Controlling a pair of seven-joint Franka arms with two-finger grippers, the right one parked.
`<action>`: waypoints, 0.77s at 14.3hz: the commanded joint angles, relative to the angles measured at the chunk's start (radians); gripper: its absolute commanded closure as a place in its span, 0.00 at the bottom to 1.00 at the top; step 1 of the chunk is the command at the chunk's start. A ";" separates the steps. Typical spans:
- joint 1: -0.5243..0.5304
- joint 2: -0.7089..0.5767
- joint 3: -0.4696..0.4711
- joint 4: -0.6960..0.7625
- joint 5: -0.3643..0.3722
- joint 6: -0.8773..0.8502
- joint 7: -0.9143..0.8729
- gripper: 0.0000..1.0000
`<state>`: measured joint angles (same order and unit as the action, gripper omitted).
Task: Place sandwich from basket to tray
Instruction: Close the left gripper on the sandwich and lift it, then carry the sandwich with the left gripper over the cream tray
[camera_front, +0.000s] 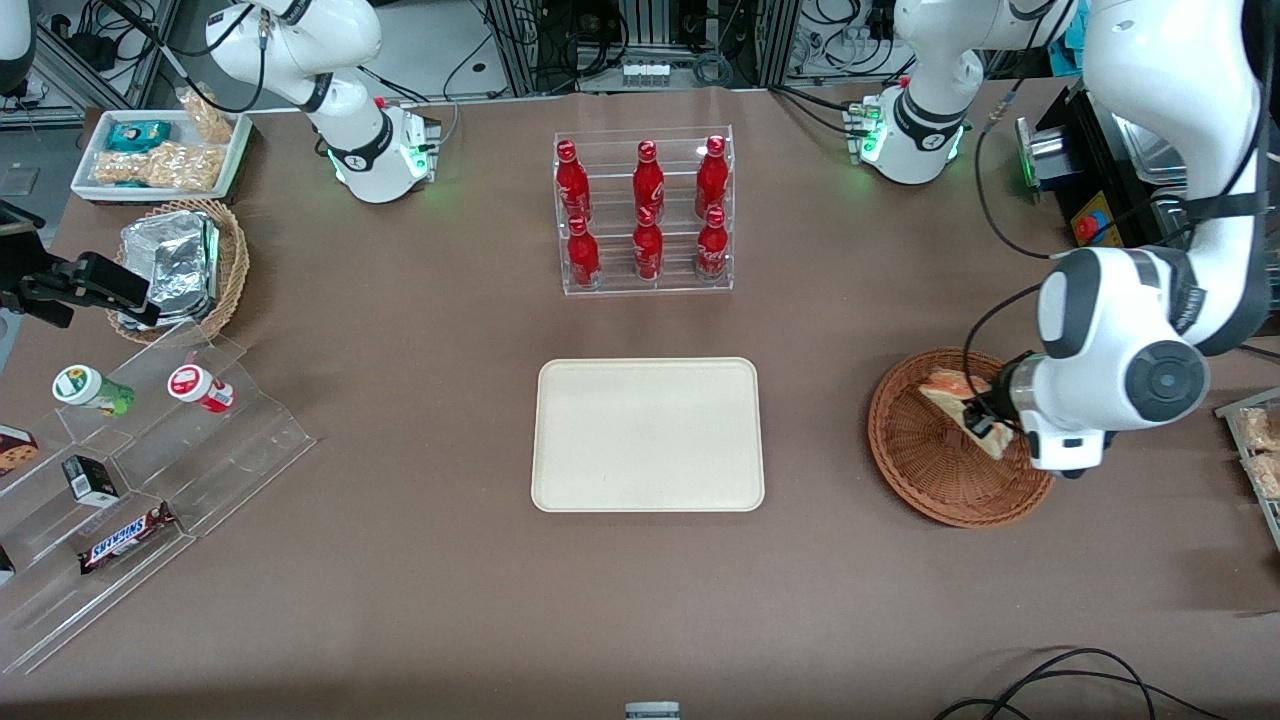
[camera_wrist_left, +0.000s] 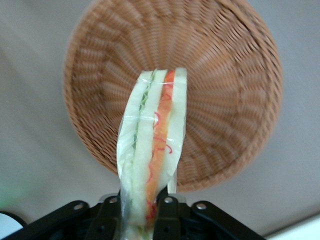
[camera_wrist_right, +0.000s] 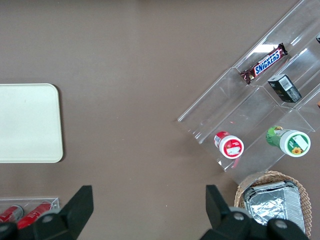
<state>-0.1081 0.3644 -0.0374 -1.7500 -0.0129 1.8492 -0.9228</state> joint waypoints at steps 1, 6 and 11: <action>-0.086 0.040 -0.047 0.033 -0.004 0.068 0.021 0.98; -0.275 0.226 -0.093 0.288 0.001 0.084 0.137 0.92; -0.429 0.326 -0.093 0.415 0.013 0.096 0.130 0.93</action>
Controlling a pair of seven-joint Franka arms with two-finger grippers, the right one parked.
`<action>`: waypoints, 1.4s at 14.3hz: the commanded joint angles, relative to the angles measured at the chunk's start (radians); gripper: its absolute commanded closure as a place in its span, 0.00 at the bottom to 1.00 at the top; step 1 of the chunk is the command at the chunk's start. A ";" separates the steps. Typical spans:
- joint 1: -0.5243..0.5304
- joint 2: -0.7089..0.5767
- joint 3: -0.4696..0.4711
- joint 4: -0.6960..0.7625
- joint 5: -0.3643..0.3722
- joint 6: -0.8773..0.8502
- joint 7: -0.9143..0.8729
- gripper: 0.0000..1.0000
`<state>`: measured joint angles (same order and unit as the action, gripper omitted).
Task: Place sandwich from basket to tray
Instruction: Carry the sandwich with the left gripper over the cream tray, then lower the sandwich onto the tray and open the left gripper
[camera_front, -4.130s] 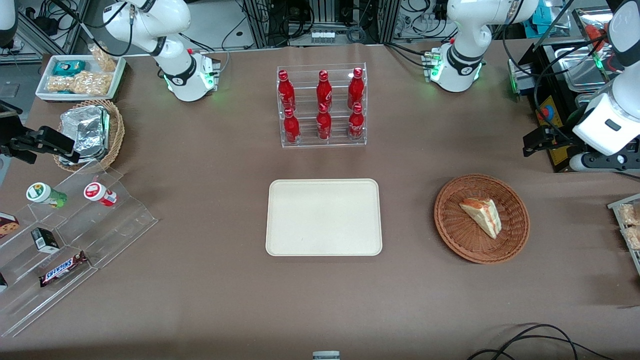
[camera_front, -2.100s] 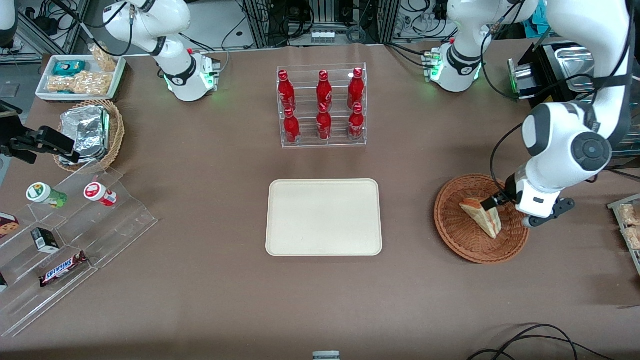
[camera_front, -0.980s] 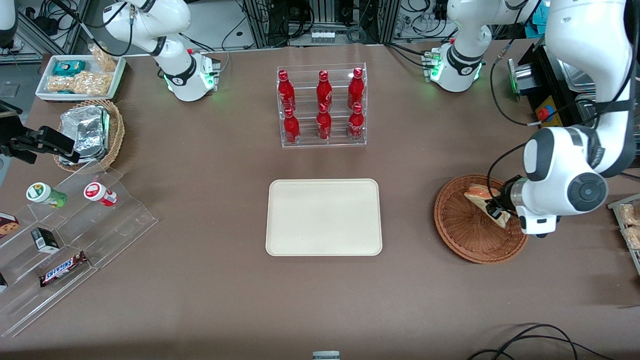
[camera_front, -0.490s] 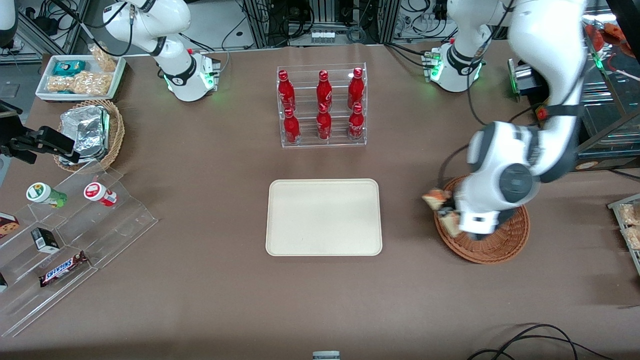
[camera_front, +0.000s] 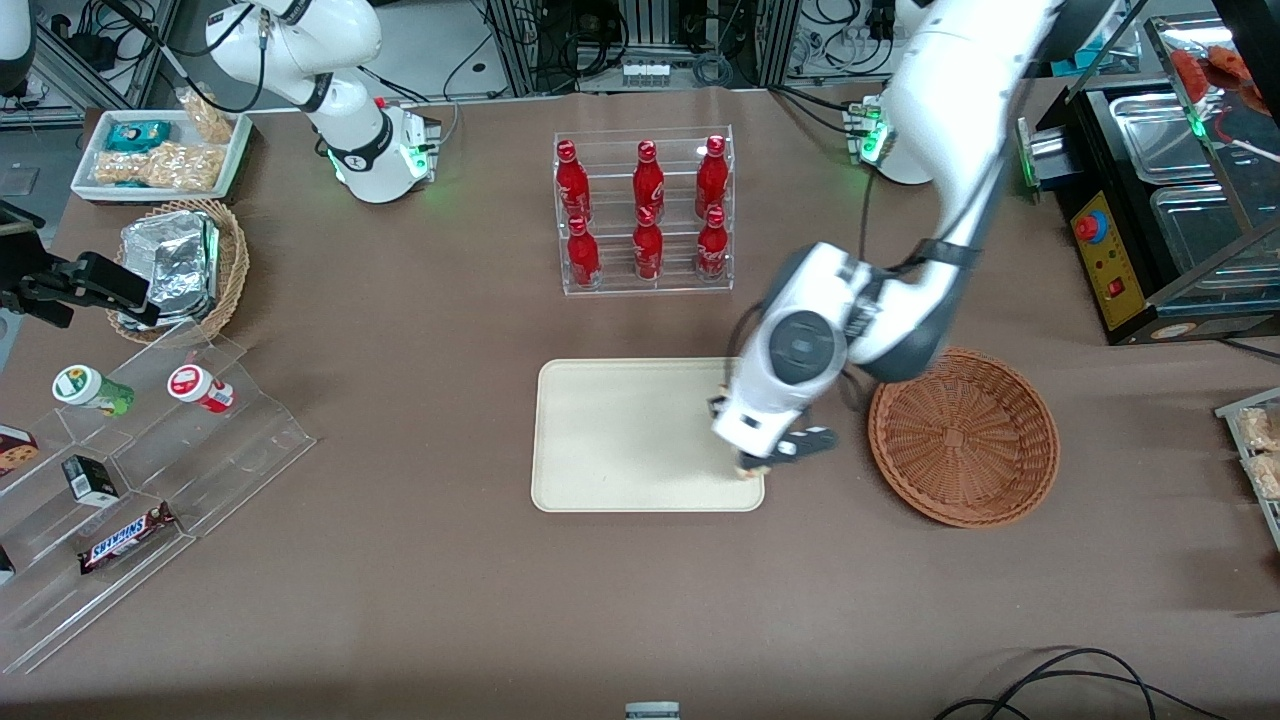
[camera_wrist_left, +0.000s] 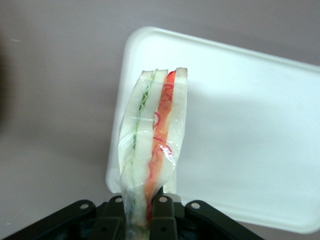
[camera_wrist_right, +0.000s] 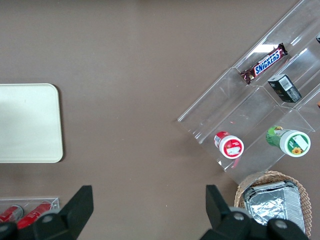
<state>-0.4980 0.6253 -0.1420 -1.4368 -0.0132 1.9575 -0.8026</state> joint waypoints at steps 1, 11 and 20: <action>-0.059 0.088 0.012 0.131 0.013 -0.002 0.008 0.93; -0.169 0.229 0.012 0.154 0.105 0.193 -0.121 0.90; -0.131 -0.057 0.022 0.098 0.122 -0.012 -0.141 0.00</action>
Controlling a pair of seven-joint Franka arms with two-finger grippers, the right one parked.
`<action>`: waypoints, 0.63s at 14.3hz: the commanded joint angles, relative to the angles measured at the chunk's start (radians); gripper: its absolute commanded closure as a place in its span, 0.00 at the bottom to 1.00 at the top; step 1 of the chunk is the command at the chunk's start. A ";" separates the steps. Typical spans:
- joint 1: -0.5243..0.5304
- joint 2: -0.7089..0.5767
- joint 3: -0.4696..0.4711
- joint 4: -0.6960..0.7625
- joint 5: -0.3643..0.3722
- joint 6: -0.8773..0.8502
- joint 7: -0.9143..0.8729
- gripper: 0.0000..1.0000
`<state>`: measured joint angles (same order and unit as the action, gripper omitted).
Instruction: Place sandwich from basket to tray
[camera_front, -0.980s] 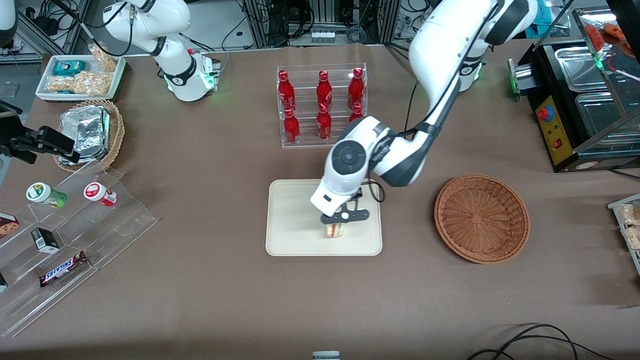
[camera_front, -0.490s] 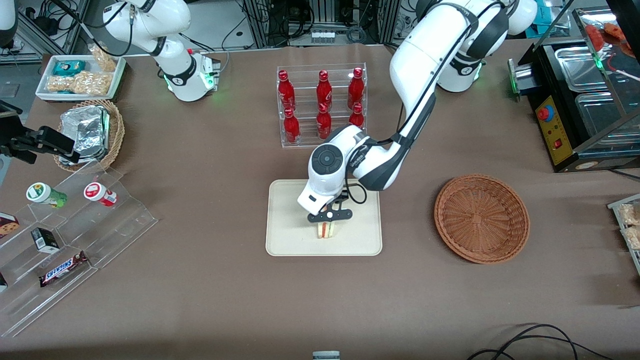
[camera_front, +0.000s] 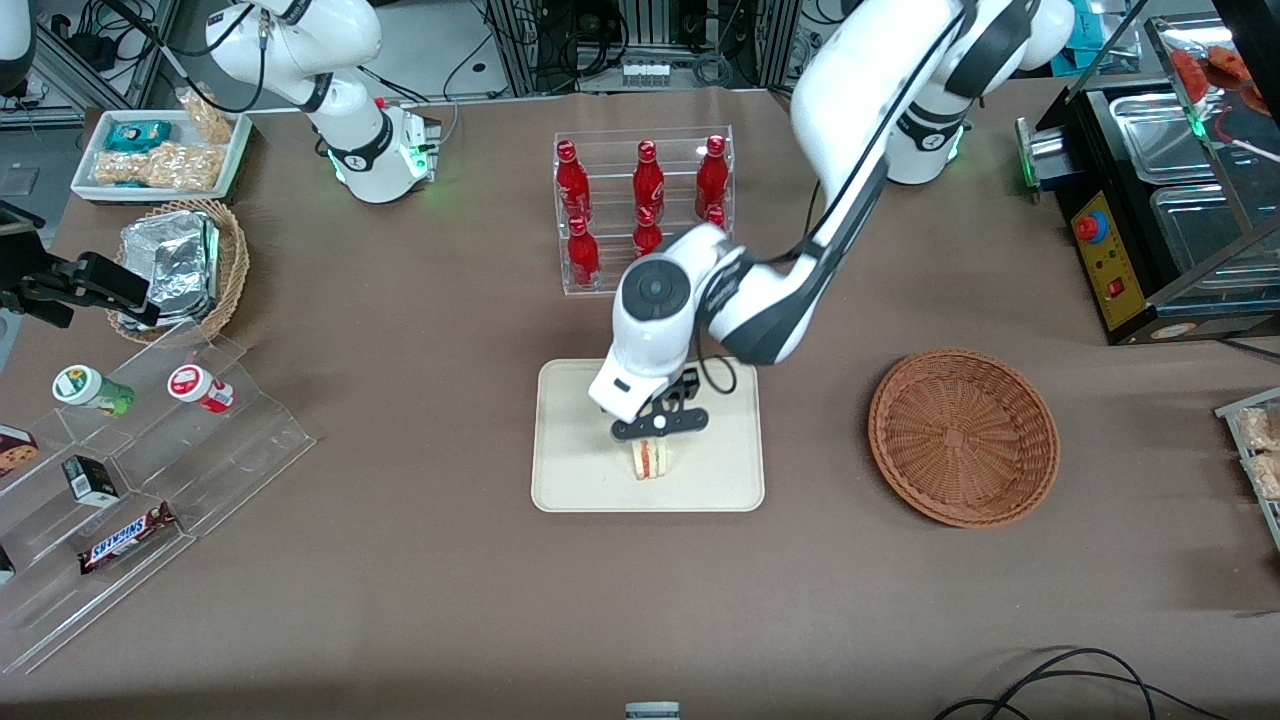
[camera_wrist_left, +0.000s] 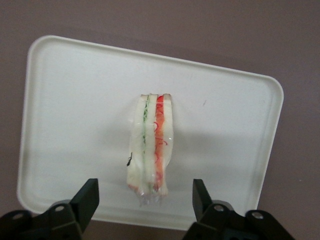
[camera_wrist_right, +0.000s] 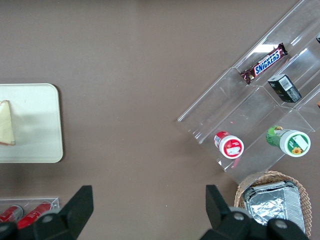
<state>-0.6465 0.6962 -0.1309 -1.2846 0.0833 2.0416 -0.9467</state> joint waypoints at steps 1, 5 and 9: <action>0.033 -0.168 0.017 -0.056 0.039 -0.154 0.067 0.00; 0.155 -0.233 0.027 -0.076 0.023 -0.271 0.052 0.00; 0.286 -0.381 0.025 -0.274 0.024 -0.278 0.098 0.00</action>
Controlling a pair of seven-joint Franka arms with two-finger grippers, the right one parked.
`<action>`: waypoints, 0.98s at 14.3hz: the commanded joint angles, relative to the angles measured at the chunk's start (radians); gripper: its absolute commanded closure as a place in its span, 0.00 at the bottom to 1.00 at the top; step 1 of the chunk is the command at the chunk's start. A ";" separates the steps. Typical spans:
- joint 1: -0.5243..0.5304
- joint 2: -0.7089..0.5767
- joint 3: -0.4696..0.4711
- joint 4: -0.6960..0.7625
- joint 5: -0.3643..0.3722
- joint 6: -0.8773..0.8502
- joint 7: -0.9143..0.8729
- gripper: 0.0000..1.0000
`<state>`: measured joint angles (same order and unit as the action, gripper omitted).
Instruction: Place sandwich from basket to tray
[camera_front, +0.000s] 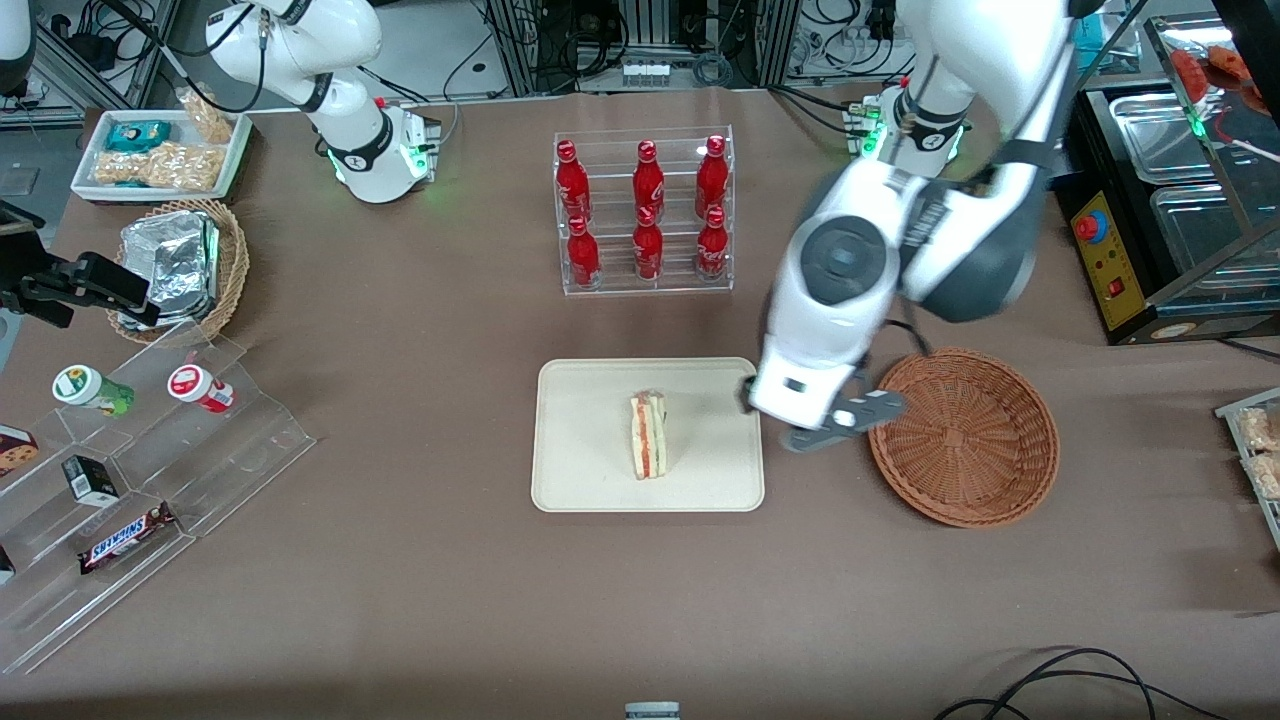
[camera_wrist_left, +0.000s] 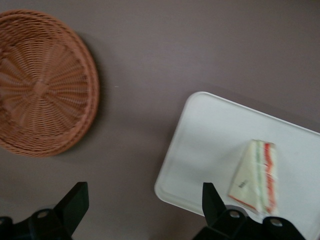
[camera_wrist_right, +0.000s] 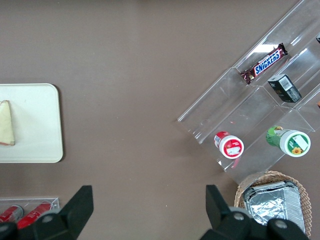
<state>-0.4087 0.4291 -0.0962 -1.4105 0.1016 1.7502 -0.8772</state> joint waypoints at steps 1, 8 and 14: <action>0.082 -0.148 -0.010 -0.192 0.006 0.015 0.082 0.00; 0.319 -0.345 -0.010 -0.317 0.001 -0.087 0.493 0.00; 0.479 -0.435 -0.068 -0.314 -0.042 -0.126 0.710 0.00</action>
<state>0.0061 0.0316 -0.1206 -1.6980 0.0800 1.6304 -0.2372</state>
